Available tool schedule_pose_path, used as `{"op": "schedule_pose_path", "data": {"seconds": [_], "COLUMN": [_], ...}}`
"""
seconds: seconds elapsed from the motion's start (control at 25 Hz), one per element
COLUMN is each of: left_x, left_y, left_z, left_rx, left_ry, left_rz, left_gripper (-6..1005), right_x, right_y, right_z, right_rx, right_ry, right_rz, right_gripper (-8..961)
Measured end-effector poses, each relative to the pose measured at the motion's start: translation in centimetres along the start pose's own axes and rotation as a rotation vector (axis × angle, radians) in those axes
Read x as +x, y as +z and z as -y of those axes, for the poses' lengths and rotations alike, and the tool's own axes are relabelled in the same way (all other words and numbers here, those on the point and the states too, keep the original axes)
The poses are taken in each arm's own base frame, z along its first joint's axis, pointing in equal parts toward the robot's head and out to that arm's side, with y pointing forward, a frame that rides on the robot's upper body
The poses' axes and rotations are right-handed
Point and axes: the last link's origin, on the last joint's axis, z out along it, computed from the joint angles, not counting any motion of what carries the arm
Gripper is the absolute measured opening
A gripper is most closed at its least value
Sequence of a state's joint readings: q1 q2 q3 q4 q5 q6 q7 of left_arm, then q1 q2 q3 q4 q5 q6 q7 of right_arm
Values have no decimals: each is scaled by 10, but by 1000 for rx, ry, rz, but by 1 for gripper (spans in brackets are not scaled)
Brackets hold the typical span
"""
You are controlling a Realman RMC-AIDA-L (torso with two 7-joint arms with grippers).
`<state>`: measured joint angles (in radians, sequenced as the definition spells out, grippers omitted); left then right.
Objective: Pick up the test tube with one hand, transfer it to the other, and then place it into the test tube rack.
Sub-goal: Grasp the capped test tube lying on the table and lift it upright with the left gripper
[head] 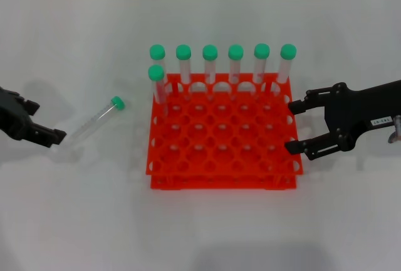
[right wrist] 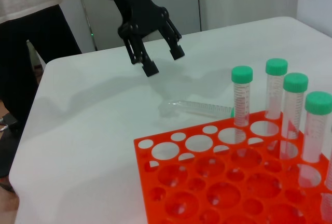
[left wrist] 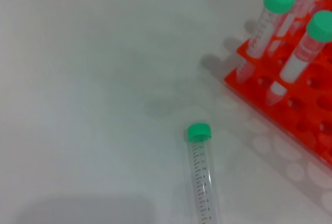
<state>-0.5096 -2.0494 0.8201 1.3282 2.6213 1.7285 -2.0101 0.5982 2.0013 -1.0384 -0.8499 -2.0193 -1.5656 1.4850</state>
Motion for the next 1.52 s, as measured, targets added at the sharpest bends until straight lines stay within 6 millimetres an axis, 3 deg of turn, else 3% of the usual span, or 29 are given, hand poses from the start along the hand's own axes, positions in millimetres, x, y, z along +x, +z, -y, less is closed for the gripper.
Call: {"op": "schedule_pose_path", "data": {"seconds": [0.64, 1.0, 1.52], "left_x": [-7, -1, 5], "left_y": [41, 59, 70], "left_z": [8, 8, 6], "left_rx": [26, 7, -7], "left_ry": [-67, -77, -52], "left_rz": [22, 20, 35], "left_gripper": [865, 862, 858], "right_x": [0, -2, -1], "right_y": [4, 4, 6], "right_z": [-3, -5, -5], "right_rx": [-10, -22, -21], "right_ry": [8, -9, -13], "right_rz": [13, 30, 27], "right_gripper": [821, 821, 820]}}
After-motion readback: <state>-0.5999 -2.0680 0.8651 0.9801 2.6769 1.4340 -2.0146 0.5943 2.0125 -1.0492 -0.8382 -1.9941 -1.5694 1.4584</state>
